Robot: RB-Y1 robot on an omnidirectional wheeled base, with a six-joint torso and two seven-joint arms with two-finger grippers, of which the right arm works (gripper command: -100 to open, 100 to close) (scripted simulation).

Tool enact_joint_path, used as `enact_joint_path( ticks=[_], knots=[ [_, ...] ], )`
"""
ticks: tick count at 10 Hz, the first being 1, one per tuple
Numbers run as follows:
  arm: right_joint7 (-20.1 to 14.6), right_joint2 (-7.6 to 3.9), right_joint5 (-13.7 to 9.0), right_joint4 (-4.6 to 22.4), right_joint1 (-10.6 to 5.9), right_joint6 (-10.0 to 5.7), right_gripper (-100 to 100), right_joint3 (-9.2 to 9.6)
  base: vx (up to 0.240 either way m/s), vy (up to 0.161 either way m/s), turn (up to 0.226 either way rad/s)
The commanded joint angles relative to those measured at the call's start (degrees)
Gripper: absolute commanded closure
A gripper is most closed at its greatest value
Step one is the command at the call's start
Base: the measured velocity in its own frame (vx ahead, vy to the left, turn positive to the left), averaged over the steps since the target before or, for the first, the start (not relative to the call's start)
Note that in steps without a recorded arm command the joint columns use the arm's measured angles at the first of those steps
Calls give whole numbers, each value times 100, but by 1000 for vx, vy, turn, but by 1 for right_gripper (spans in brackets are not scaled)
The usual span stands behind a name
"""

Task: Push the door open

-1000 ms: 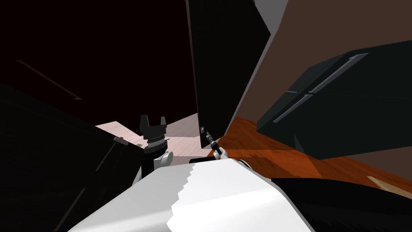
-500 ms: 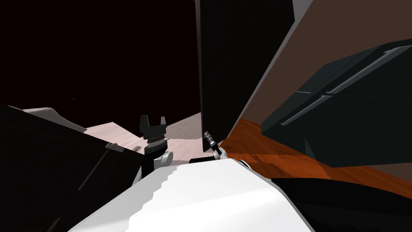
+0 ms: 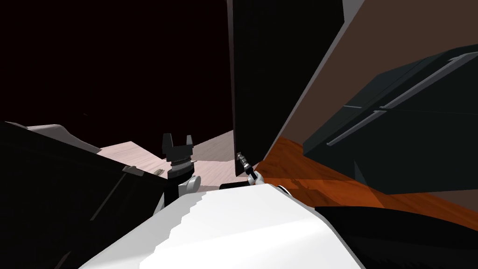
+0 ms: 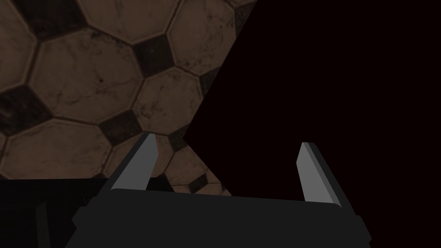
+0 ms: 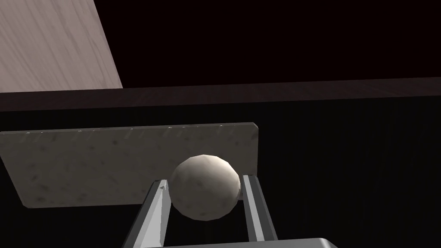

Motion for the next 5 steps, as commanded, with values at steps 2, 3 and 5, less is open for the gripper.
enact_joint_path(
  ticks=[2, 3, 5],
  knots=[
    [-4, 0, -3, -5, -1, -10, 100, -3, -3, -1, -2],
    [34, -46, -41, 12, 3, 7, 100, -84, 88, 40, -27],
    [65, -78, -76, 18, 0, 11, 100, -157, 141, 96, -35]
  ],
)
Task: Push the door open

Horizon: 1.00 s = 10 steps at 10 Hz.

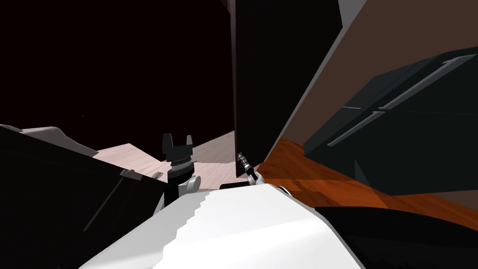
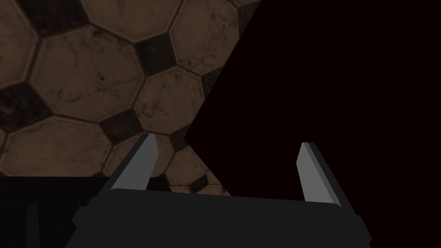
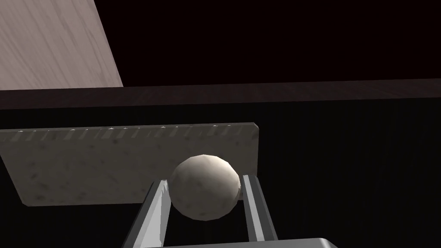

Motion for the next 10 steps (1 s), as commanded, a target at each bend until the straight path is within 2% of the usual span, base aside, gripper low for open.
enact_joint_path(
  ticks=[1, 2, 3, 5, 6, 7, 10],
  knots=[
    [25, -92, -61, -43, -48, -13, 100, -125, 163, 94, -26],
    [25, -92, -61, -43, -48, -13, 100, -125, 122, 72, 4],
    [67, -124, -108, -34, -53, -8, 100, -225, 151, 71, -30],
    [67, -124, -108, -41, -53, -8, 100, -225, 99, 58, -34],
    [114, -153, -163, -25, -58, -1, 100, -338, 115, 80, -86],
    [69, -146, -138, -211, 22, 101, -100, -261, -85, 56, -88],
    [47, -119, -163, -240, 46, 115, -100, -271, -221, -2, -45]
  ],
)
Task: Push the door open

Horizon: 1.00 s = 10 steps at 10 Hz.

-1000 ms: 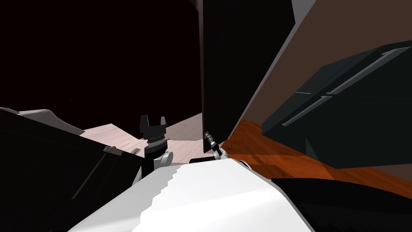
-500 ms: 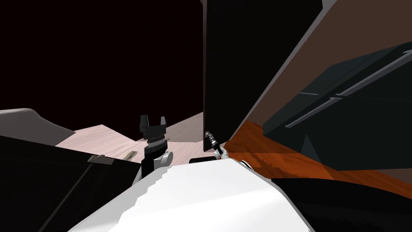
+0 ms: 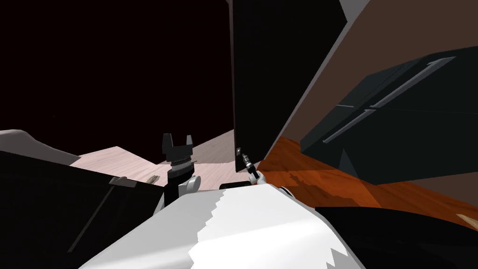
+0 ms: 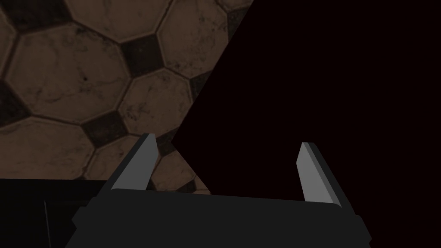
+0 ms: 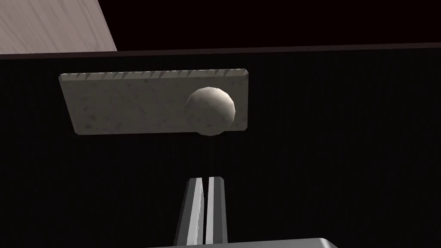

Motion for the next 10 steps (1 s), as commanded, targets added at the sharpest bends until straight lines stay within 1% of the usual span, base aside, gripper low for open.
enact_joint_path(
  ticks=[1, 3, 4, 5, 7, 10],
  knots=[
    [-13, 32, -16, -3, 8, 4, -100, -7, -229, 6, -52],
    [-30, 110, -36, -25, 27, 15, -100, -15, -234, 6, -60],
    [-27, 84, -31, 4, 11, 1, -100, -15, -109, -4, -12],
    [-8, 55, -40, 19, 18, -27, -100, -34, 90, 50, 38],
    [9, 43, -46, 30, 22, -50, -100, -50, 146, 59, 15],
    [47, 55, -60, 53, 31, -100, -100, -84, 226, 70, 24]
  ],
)
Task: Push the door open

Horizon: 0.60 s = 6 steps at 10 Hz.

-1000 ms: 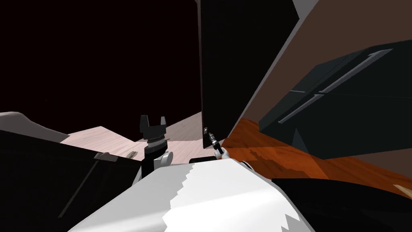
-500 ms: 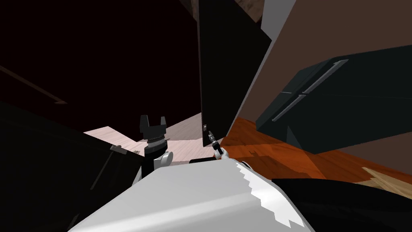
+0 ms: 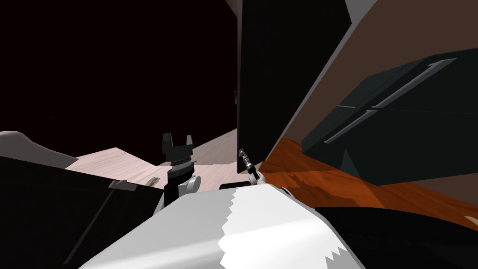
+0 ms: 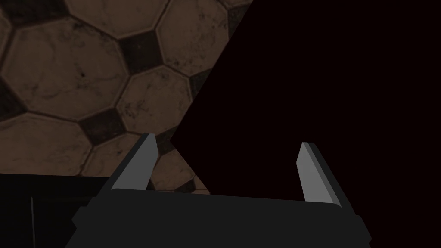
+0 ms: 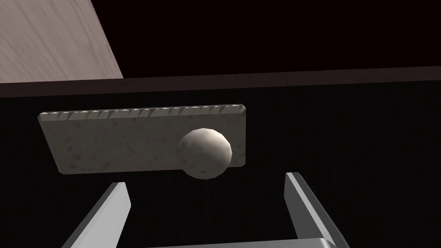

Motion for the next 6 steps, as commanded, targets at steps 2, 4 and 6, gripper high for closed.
enact_joint_path(
  ticks=[2, 4, 6],
  knots=[
    [38, 55, -14, 20, 9, -45, -100, -34, 211, 48, 24],
    [26, 37, -10, 13, 8, -32, 100, -25, 34, 5, -1],
    [26, 37, -10, 13, 8, -32, 100, -25, -28, -4, 5]
  ],
)
